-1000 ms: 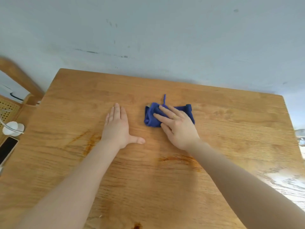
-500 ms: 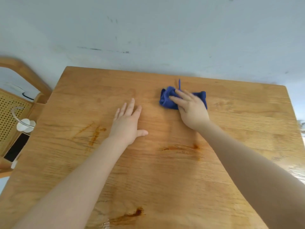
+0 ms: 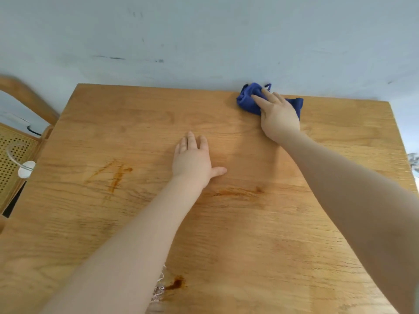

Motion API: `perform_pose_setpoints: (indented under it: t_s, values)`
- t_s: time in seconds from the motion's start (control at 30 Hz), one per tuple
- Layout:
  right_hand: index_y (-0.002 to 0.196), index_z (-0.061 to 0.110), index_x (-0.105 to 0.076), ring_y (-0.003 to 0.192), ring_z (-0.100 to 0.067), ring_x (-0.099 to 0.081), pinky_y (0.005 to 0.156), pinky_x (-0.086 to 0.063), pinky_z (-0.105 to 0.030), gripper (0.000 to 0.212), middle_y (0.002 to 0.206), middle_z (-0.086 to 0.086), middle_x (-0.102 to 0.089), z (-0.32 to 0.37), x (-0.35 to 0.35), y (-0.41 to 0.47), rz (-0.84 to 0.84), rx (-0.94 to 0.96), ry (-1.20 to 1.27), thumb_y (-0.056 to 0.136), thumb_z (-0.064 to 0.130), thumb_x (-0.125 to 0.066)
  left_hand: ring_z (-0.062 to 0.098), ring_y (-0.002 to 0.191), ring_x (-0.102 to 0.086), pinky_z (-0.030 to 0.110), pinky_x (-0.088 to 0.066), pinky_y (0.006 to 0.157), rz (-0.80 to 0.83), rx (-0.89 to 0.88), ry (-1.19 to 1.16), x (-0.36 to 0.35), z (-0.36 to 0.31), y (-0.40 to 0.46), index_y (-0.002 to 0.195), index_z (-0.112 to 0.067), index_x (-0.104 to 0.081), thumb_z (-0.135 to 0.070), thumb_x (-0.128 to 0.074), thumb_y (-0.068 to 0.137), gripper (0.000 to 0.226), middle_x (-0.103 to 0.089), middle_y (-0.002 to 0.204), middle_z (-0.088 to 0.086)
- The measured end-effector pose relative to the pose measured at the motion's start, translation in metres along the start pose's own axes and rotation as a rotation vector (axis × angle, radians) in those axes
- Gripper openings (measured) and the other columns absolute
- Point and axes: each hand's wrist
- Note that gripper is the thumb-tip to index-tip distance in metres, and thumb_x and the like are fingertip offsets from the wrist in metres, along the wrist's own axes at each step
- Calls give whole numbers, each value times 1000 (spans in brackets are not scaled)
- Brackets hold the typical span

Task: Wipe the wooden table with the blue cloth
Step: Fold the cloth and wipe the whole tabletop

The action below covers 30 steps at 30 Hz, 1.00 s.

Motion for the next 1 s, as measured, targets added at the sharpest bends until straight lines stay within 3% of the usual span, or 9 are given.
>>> perform_pose_setpoints:
  t_s: [0.23, 0.33, 0.53, 0.7, 0.87, 1.0]
  values:
    - [124, 19, -59, 125, -39, -45, 101, -38, -49, 53, 136, -12, -51, 46, -4, -108, 56, 245, 83, 84, 19, -23, 31, 145, 3, 38, -5, 118, 40, 13, -40, 6, -4, -1, 149, -12, 3, -62, -54, 80, 102, 11, 156, 17]
    - [124, 21, -58, 124, -37, -46, 99, -38, -49, 53, 135, -11, -52, 42, -3, -101, 85, 300, 82, 84, 16, -25, 35, 144, -3, 41, -13, 117, 47, -3, 46, 10, -6, 3, 149, -7, 1, -64, -54, 79, 105, 5, 155, 22]
    - [129, 19, -54, 127, -36, -40, 102, -34, -45, 44, 141, -12, -45, -5, -1, -5, -63, 53, 44, 90, 3, -40, 44, 134, -28, 44, -28, 108, 63, -43, 241, 18, -11, 17, 146, 1, -6, -70, -54, 73, 113, -11, 149, 35]
    - [138, 22, -41, 134, -33, -29, 109, -24, -42, 46, 149, -11, -33, -8, 5, 10, 23, -62, -49, 94, 9, -36, 45, 133, -29, 45, -30, 107, 61, -62, 233, 20, -10, 16, 146, 3, -9, -73, -56, 69, 117, -14, 148, 36]
    - [124, 17, -59, 122, -40, -47, 100, -39, -49, 47, 136, -15, -51, 16, 4, -76, 30, 197, 10, 85, 8, -35, 44, 133, -26, 45, -25, 108, 41, -44, 169, 14, -10, 12, 147, 0, -9, -68, -57, 72, 112, -12, 149, 34]
    - [121, 18, -61, 119, -36, -51, 97, -41, -46, 46, 133, -12, -53, 15, 7, -94, 98, 342, 34, 87, 13, -31, 44, 130, -25, 43, -30, 104, 41, -91, 158, 13, -8, 15, 149, -28, -1, -69, -54, 74, 101, -6, 149, 35]
Point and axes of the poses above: each hand's wrist, its own y-axis towards the middle knuckle, its own x-axis out of the back of the hand, z = x × y
